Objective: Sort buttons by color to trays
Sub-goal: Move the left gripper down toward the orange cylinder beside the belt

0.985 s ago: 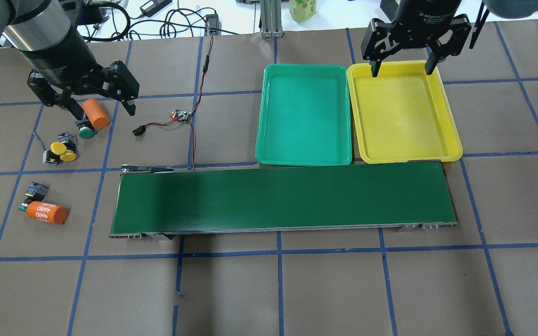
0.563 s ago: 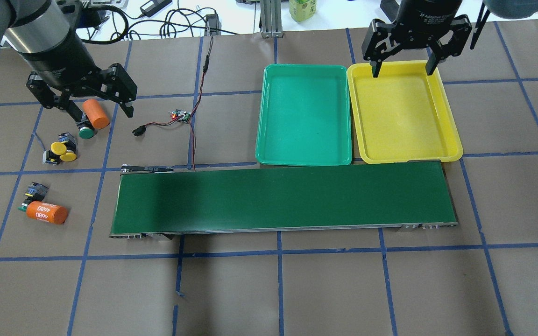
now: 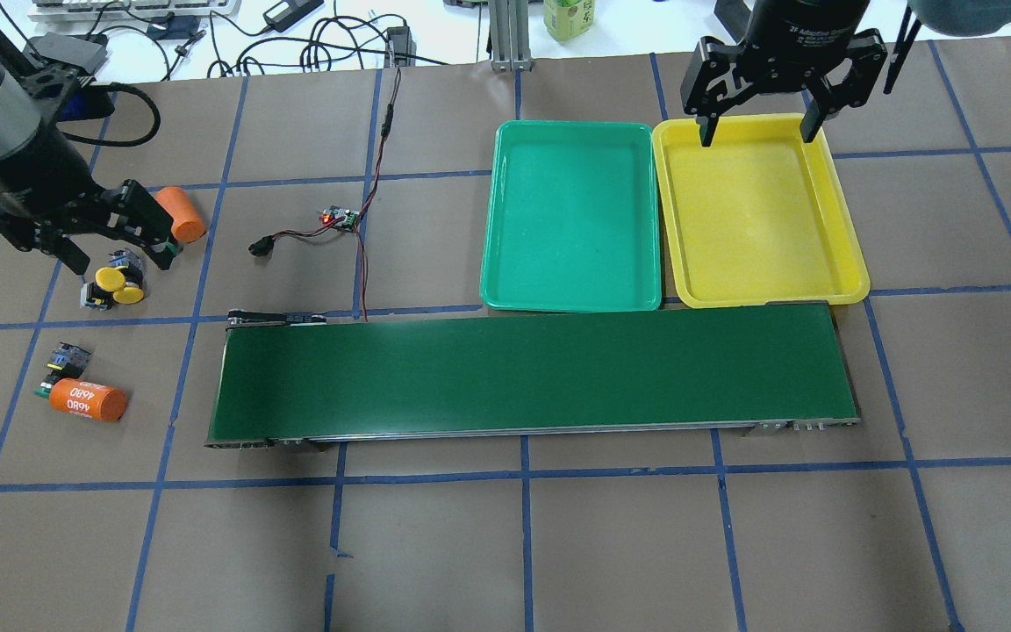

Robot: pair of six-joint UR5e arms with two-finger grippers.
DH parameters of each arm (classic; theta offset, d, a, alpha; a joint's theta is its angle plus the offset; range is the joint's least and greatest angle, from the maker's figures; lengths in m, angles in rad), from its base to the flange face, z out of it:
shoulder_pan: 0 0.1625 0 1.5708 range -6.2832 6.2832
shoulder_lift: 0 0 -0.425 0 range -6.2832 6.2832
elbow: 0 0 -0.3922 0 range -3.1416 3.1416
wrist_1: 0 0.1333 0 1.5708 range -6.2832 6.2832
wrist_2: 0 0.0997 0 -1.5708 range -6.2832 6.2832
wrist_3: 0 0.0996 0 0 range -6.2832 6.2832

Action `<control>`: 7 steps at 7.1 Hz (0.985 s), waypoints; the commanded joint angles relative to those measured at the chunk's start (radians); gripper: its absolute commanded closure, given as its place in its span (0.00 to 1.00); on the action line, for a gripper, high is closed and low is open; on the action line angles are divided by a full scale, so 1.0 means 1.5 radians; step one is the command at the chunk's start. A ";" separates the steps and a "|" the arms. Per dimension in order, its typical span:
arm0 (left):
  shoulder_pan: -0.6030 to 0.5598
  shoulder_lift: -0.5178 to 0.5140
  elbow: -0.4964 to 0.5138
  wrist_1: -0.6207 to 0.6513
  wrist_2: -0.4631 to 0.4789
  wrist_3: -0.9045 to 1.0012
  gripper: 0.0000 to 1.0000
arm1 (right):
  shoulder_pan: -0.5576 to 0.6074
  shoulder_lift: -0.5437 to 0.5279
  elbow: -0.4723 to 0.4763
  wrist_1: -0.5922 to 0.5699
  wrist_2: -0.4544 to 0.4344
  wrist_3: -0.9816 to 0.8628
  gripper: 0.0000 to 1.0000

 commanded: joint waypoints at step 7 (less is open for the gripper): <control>0.060 -0.370 0.173 0.295 -0.084 0.027 0.00 | -0.001 0.000 0.005 0.001 0.000 0.001 0.00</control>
